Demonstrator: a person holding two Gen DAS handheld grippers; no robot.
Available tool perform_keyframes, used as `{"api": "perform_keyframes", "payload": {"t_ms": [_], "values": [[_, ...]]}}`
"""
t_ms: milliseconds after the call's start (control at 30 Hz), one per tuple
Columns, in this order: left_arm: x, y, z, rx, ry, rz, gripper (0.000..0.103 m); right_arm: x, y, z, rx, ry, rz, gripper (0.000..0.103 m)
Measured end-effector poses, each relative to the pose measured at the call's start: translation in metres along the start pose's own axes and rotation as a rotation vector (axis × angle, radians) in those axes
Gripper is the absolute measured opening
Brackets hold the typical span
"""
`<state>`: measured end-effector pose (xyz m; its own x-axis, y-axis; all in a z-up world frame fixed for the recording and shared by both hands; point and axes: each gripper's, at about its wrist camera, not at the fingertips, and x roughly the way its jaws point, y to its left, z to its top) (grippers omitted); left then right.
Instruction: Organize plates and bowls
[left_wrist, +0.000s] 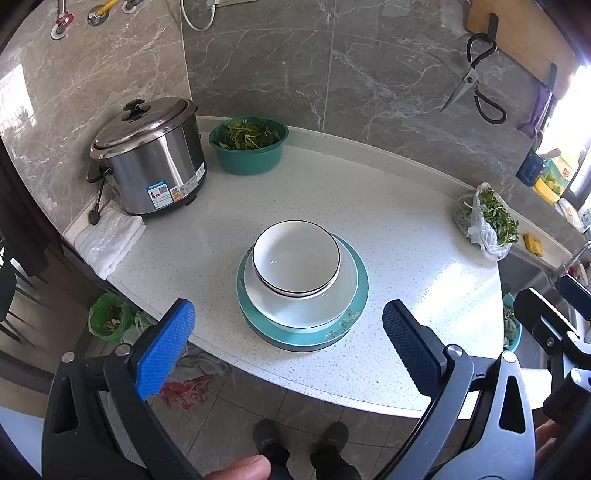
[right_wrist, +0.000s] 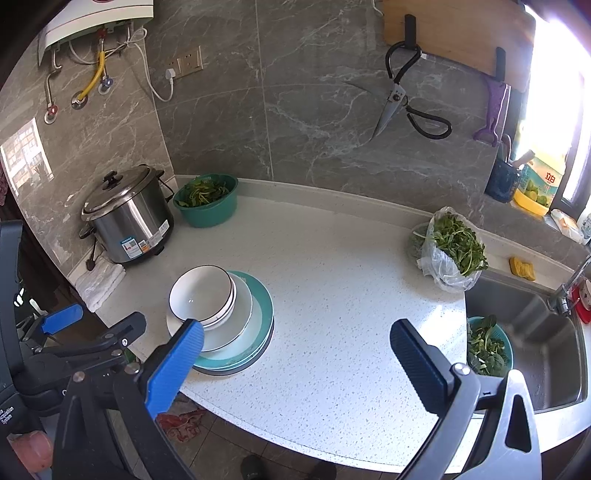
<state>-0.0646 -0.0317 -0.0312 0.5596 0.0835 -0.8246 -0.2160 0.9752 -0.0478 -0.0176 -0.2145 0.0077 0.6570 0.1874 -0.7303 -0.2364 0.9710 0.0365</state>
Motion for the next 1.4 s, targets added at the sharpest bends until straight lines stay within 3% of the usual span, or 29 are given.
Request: {"api": "perform_keyframes", "payload": {"t_ms": [1400], "values": [[-0.0088, -0.0020, -0.0045, -0.016, -0.017, 0.008, 0.103, 0.0028, -0.0008, -0.0048, -0.007, 0.011, 0.009, 0.103]]}}
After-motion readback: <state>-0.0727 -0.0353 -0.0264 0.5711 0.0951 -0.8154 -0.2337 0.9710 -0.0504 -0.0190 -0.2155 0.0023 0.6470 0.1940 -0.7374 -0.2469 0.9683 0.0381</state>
